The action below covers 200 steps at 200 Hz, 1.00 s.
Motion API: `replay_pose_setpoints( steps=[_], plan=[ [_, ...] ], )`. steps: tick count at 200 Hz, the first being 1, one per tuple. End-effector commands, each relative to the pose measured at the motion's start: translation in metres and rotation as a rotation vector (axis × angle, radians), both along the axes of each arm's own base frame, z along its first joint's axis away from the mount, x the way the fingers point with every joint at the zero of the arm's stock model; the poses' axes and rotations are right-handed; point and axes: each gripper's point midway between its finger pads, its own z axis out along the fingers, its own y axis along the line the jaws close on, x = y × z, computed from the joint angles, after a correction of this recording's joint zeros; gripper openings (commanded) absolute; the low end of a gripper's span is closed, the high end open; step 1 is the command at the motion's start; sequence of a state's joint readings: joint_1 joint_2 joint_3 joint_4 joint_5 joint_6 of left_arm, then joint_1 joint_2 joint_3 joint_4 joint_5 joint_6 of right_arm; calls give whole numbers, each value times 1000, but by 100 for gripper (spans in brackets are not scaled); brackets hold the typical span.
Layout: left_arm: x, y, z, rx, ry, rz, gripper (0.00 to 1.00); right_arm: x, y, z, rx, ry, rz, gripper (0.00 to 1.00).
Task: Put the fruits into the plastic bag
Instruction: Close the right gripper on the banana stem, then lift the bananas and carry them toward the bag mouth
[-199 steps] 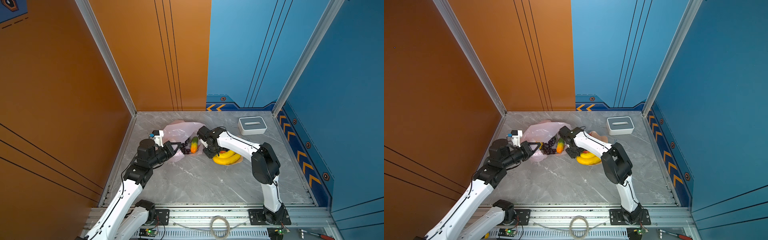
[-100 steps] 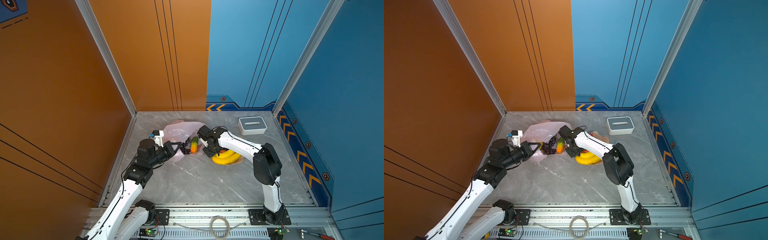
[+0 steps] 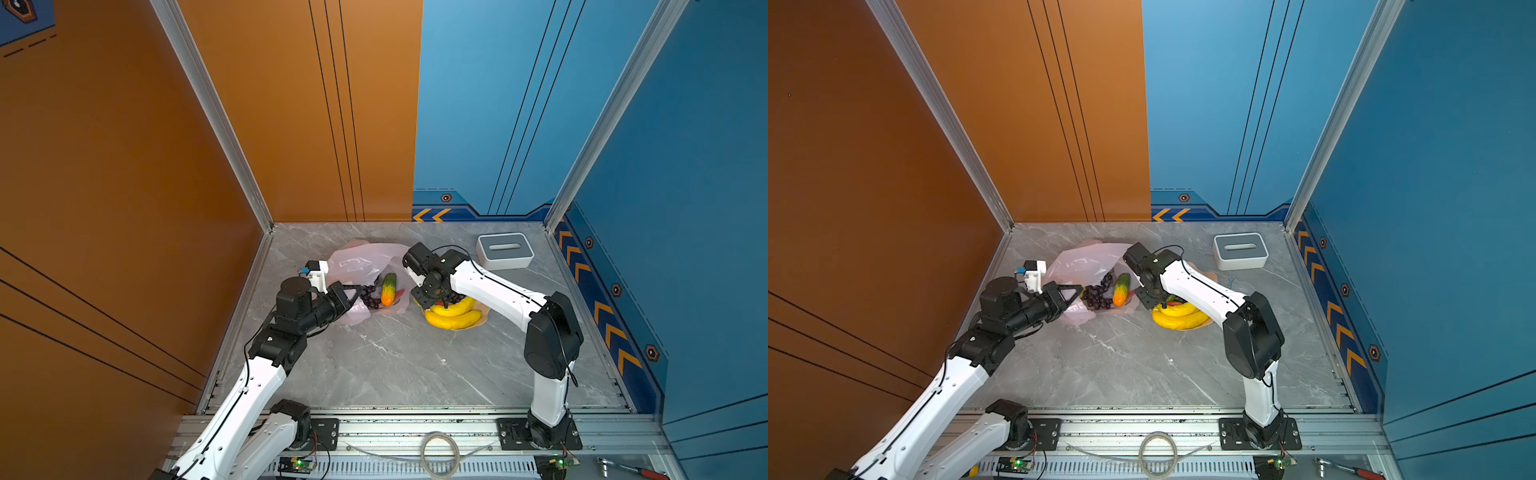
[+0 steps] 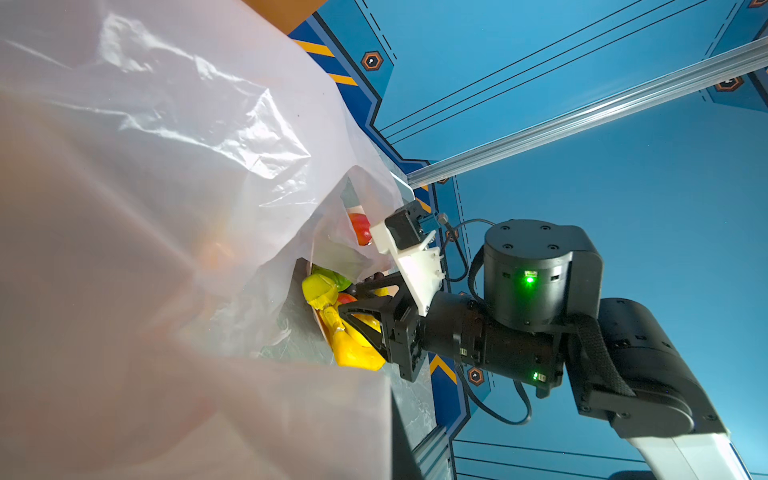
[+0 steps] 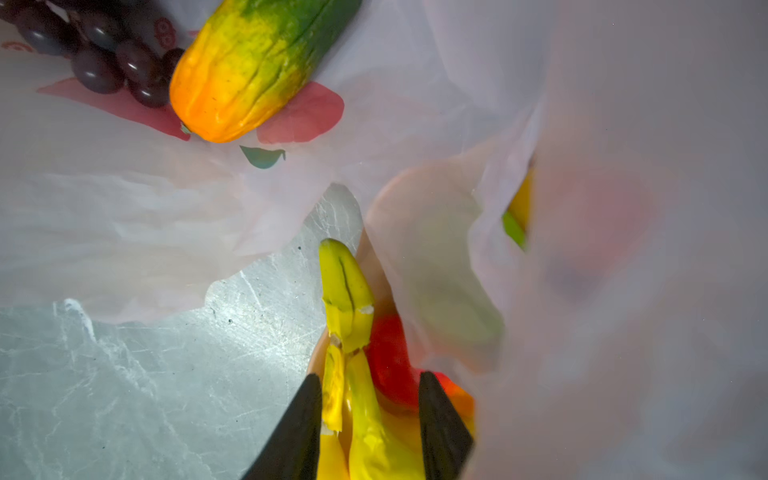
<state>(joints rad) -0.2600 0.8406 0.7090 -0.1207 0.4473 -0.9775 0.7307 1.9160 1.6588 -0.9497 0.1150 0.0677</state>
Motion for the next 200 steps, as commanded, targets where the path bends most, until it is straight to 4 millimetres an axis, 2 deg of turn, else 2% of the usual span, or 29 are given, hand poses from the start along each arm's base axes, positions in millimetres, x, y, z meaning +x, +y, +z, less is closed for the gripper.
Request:
replay_pose_setpoints(
  steps=[1, 17, 44, 73, 83, 103, 146, 163, 200],
  plan=[
    [-2, 0, 0, -8, -5, -12, 0, -6, 2, -12, 9, 48, 18, 56],
    [-2, 0, -1, -9, -4, -10, 0, -5, 1, -24, -12, 72, 22, 63],
    [-2, 0, 1, -10, -7, -10, 0, -1, 1, -40, -28, 97, 17, 64],
    [-3, 1, 1, -6, -5, -9, 0, 6, 3, -48, -32, 100, 8, 62],
    [-3, 1, 0, -5, -4, -9, 0, 7, 4, -48, -29, 98, 5, 57],
    [-3, 1, -1, -3, -3, -8, 0, 7, 6, -47, -18, 96, 2, 41],
    [-1, 1, -3, -6, 2, -11, 0, 5, 6, -40, -1, 87, 2, 20],
    [-1, 1, -4, -7, 2, -9, 0, 6, 7, -35, 7, 81, 4, 14],
    [-2, 1, -3, -8, 2, -7, 0, 5, 7, -27, 22, 66, 0, 12]
  ],
)
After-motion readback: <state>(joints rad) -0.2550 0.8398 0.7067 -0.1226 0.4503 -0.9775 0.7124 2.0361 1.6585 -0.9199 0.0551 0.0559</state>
